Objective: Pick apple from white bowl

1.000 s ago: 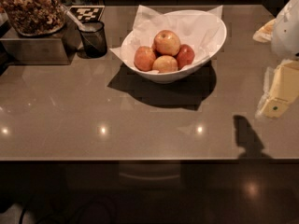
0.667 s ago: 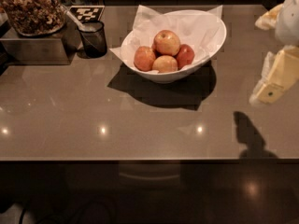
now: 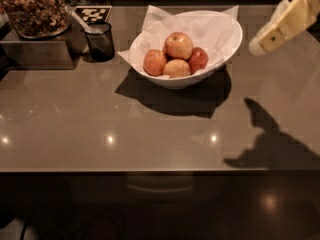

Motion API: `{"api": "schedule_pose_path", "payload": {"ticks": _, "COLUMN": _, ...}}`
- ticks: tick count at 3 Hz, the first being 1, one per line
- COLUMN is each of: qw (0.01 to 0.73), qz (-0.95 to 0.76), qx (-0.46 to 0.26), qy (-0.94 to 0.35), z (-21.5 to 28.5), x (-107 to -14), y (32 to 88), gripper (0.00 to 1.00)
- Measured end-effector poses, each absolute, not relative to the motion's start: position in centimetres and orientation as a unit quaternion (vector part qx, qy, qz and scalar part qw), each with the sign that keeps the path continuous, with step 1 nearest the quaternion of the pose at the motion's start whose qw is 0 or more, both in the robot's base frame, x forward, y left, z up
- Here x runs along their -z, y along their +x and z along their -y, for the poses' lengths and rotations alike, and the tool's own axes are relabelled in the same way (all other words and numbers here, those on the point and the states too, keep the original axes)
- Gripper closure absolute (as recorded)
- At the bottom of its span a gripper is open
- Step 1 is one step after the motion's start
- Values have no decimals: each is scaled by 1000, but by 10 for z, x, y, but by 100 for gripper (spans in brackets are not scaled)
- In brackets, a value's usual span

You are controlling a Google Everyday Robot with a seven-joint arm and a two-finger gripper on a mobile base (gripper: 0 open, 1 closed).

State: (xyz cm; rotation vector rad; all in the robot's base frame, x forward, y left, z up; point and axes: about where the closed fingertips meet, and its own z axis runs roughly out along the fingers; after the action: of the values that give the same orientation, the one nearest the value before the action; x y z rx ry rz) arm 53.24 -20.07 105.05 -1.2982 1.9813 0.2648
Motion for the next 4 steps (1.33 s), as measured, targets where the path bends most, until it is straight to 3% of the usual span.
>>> {"api": "schedule_pose_path", "payload": {"ticks": 2, "qw": 407, "qz": -729, "qx": -139, "qy": -533, "z": 145, "x": -1087, "y": 592, "gripper": 0}}
{"api": "schedule_pose_path", "payload": {"ticks": 4, "qw": 416, "qz": -733, "qx": -146, "qy": -518, "z": 145, "x": -1084, "y": 600, "gripper": 0}}
